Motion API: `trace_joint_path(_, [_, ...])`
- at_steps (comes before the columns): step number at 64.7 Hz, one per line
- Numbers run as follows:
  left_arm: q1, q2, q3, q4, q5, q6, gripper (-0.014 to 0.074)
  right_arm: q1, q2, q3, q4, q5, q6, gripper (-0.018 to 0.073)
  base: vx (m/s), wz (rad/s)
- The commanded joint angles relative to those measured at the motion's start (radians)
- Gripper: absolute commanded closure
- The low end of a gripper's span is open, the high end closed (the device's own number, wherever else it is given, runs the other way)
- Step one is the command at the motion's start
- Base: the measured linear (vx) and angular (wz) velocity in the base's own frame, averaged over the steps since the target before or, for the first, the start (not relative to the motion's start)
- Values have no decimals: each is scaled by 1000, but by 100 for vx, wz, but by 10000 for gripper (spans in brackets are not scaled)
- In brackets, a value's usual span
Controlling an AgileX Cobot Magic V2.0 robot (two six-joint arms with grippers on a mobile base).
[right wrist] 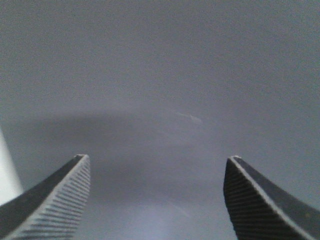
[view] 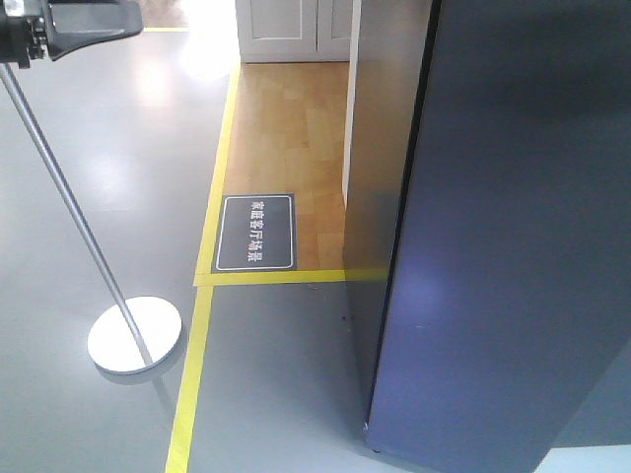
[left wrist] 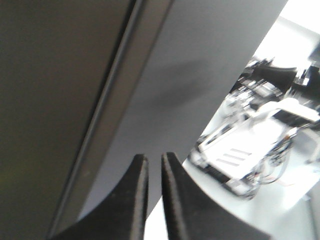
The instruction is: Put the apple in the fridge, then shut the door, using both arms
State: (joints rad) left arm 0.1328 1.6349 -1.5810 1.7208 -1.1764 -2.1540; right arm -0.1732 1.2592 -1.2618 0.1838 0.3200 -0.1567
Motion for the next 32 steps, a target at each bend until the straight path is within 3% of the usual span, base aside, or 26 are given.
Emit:
trace_joint_path(1, [0,-46,-28,-28,44,-5,577,-17,16,-47,-7,-98,14,21,0,0])
trace_joint_path(16, [0,-46,-28,4,86,-5,601,-17,102,-49,-7,-223,16,21,0,0])
trace_joint_path(32, [0,-46,-28,45,141,-5,601,-17,204,-81,3,-263,15,21,0,0])
